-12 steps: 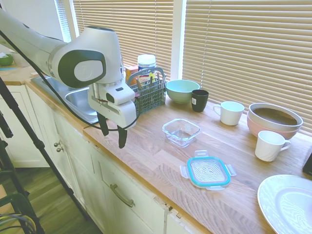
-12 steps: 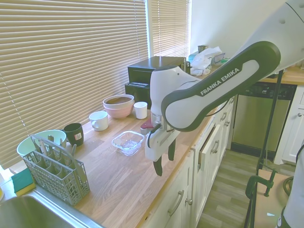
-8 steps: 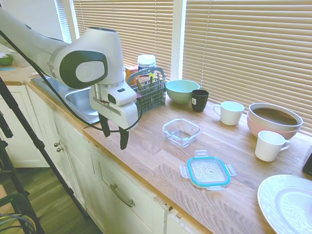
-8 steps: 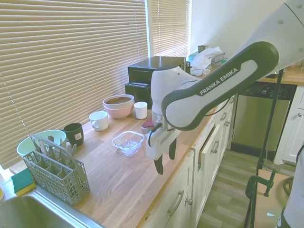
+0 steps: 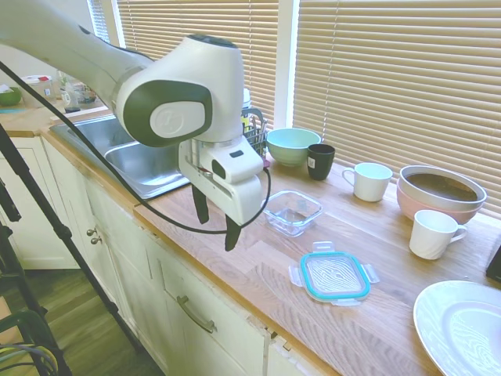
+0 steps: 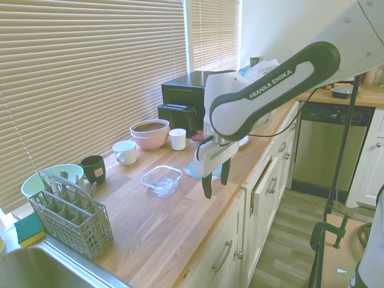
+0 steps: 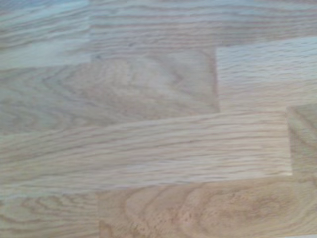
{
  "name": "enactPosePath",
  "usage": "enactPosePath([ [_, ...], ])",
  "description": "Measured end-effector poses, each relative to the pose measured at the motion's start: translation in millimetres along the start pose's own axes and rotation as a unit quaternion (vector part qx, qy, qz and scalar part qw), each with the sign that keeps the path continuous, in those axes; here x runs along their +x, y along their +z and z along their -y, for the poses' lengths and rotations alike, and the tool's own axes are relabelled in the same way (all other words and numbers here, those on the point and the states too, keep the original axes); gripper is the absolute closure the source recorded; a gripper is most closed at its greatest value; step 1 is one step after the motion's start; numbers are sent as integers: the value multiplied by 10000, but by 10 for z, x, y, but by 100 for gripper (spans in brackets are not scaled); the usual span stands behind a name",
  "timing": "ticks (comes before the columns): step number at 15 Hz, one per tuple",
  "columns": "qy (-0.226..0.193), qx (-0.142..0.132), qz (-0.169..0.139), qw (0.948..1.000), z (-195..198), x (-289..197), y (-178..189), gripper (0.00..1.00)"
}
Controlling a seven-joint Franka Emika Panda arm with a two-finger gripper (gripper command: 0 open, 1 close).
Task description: Cover the lid of the food container
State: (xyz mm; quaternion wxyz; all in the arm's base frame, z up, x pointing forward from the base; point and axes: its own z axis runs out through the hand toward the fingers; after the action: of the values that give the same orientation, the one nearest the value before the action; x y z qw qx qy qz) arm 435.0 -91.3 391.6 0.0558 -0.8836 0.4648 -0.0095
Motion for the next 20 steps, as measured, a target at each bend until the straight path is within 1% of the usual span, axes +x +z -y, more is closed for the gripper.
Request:
enactPosePath([
  [3, 293, 153, 206, 9992, -128, 337, 15, 0],
  [7, 720, 166, 307, 9968, -403, 805, 0, 0],
  [10, 1085, 169, 322, 9934, -609, 1136, 8, 0],
  [14, 1471, 251, 457, 9878, -813, 1456, 170, 0],
  [16, 1608, 264, 485, 9854, -910, 1557, 247, 0],
  [20, 1803, 371, 504, 9816, -1142, 1759, 323, 0],
])
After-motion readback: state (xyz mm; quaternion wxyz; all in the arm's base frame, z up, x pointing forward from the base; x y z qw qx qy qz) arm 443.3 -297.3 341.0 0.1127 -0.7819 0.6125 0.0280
